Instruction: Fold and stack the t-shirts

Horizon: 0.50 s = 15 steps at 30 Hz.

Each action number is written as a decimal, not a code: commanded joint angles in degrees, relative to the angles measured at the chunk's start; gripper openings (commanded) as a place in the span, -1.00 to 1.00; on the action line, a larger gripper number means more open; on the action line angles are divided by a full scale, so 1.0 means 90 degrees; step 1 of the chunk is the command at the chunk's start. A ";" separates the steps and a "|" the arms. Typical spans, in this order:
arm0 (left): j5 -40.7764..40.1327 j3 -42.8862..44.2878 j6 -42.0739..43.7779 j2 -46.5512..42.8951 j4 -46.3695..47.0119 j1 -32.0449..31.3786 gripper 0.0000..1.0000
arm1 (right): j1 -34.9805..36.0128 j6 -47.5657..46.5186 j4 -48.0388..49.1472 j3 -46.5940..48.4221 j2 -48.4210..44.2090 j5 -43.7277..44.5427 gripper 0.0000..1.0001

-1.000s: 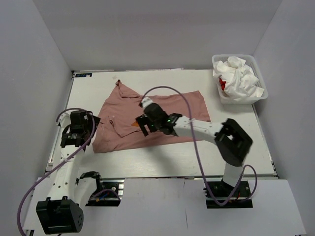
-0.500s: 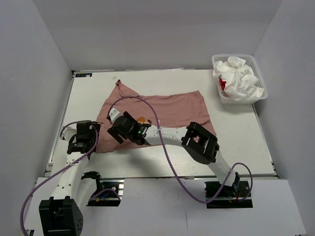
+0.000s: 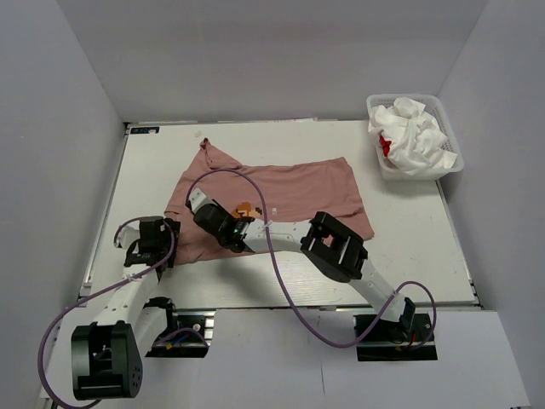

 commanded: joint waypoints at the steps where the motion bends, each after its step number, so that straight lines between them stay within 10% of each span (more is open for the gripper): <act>1: -0.0070 -0.0248 -0.0028 0.0063 0.0083 -0.0029 1.00 | -0.0007 0.0088 0.0452 -0.0041 -0.0158 0.0411 -0.21; 15: -0.0324 -0.0249 0.0041 0.0239 -0.0435 -0.0029 1.00 | -0.0544 0.1123 0.0413 0.0066 -0.0119 0.0617 -1.00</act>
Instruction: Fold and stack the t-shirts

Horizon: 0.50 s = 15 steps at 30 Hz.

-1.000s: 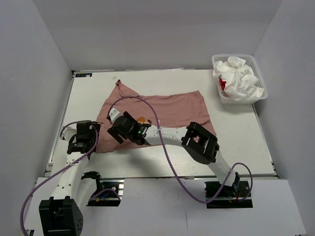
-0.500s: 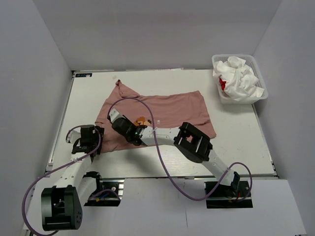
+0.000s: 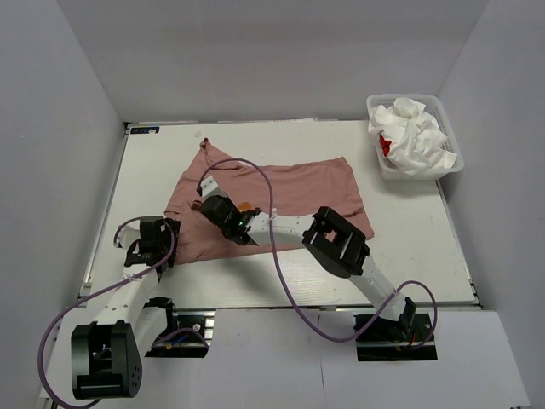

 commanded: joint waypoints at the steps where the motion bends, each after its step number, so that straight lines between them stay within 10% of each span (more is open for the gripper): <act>1: -0.0239 -0.0072 0.0104 0.0181 -0.0617 -0.0020 1.00 | -0.0326 0.0482 0.0105 0.0141 -0.0129 -0.0029 -1.00; 5: -0.0239 -0.0013 0.0230 0.0297 -0.0685 -0.0020 1.00 | -0.0550 0.0521 0.0095 0.0151 -0.0197 -0.0372 -1.00; 8: -0.0239 0.0046 0.0289 0.0356 -0.0745 -0.0020 1.00 | -0.0668 0.0492 0.0056 0.0131 -0.0265 -0.0597 -0.48; 15: -0.0239 0.0163 0.0358 0.0357 -0.0940 0.0039 1.00 | -0.0883 0.0395 -0.0022 0.0063 -0.0684 -0.0665 -0.30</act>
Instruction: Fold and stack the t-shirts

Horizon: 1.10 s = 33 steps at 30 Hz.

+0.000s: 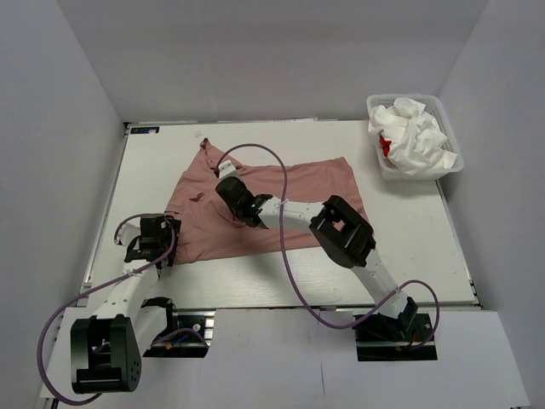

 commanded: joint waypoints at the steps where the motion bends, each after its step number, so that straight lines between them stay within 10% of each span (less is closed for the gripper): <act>1: -0.0217 -0.0046 0.0214 0.0114 -0.0755 0.0056 1.00 | -0.0065 -0.0103 0.0036 -0.0014 -0.0830 -0.0837 -0.10; 2: -0.0217 -0.0046 0.0214 0.0114 -0.0659 0.0056 1.00 | -0.0045 -0.0529 0.0055 -0.0093 -0.0900 -0.1212 0.65; 3: -0.0159 -0.0046 0.0398 0.0114 -0.0658 0.0056 1.00 | -0.0016 -0.0727 -0.0022 -0.0219 -0.1074 -0.1612 0.81; 10: -0.0159 0.0091 0.0526 0.0172 -0.0775 0.0056 1.00 | 0.0043 -0.0612 -0.0208 -0.0777 -0.1155 -0.4573 0.81; 33: -0.0160 0.0821 0.1385 -0.0072 -0.1088 0.0056 1.00 | -0.1011 0.0285 -0.0794 -0.0151 -0.0977 -0.3044 0.81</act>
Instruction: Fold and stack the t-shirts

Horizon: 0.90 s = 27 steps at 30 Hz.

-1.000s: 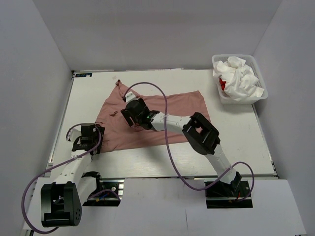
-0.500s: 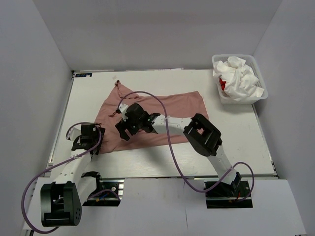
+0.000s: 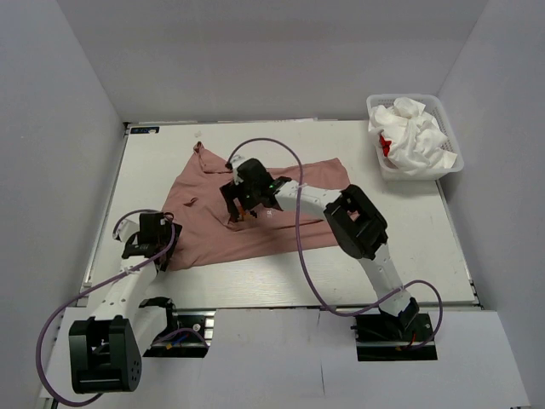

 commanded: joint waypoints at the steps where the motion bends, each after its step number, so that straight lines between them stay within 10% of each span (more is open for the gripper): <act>1: 0.0205 0.0585 0.0633 0.0025 -0.0145 0.0051 1.00 | -0.0271 0.0255 0.0029 -0.0255 -0.0878 0.0858 0.81; 11: 0.1911 0.3899 0.3335 0.2609 0.0646 0.0051 1.00 | -0.1812 0.1056 -0.0116 -0.0961 -0.2130 0.1280 0.81; 27: 0.2257 1.0379 0.5272 0.8413 -0.1180 -0.0164 1.00 | -0.3240 0.0431 -0.1552 0.0074 -0.1623 0.1318 0.81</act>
